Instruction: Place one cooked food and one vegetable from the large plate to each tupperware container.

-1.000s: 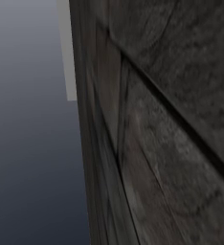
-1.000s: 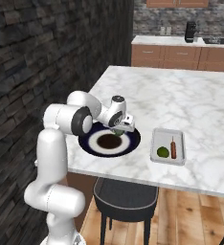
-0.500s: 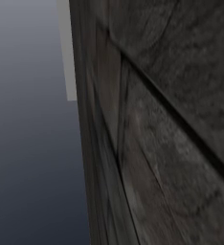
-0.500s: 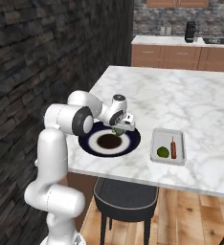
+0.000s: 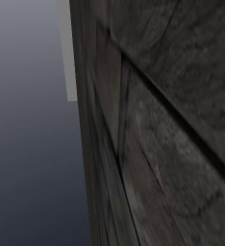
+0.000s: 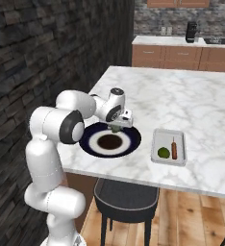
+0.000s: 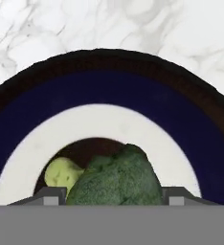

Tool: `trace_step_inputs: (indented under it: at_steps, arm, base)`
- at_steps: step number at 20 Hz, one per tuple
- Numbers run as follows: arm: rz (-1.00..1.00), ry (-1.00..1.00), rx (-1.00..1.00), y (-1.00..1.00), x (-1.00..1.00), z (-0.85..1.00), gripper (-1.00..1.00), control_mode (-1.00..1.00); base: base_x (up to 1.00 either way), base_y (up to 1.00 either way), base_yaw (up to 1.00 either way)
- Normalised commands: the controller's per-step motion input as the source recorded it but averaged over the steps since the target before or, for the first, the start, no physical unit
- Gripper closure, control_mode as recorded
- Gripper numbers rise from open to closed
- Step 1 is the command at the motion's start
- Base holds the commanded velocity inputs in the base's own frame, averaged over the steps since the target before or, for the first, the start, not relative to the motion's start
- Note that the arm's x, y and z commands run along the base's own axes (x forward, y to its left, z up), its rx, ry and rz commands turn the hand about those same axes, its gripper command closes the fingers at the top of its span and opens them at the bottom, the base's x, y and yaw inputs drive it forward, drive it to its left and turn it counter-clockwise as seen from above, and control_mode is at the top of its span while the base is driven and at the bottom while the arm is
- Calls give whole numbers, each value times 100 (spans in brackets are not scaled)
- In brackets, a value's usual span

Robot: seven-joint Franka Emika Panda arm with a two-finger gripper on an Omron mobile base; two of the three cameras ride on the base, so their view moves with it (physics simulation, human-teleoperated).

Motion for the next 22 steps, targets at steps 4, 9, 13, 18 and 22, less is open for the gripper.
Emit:
trace_step_inputs:
  at_steps: [4,9,13,18,22]
  arm:
    - [7,-8,0,64,-100,87,100,-100]
    - [1,-7,-1,66,-100,76,100,-100]
    - [-3,-4,-2,40,-100,55,100,-100]
    - [-12,9,-16,39,-100,10,100,-100]
    - [-24,10,-16,24,-90,0,100,-100]
  base:
    - [0,0,0]
    - [0,0,0]
    - [0,0,0]
    - [0,0,0]
    - [0,0,0]
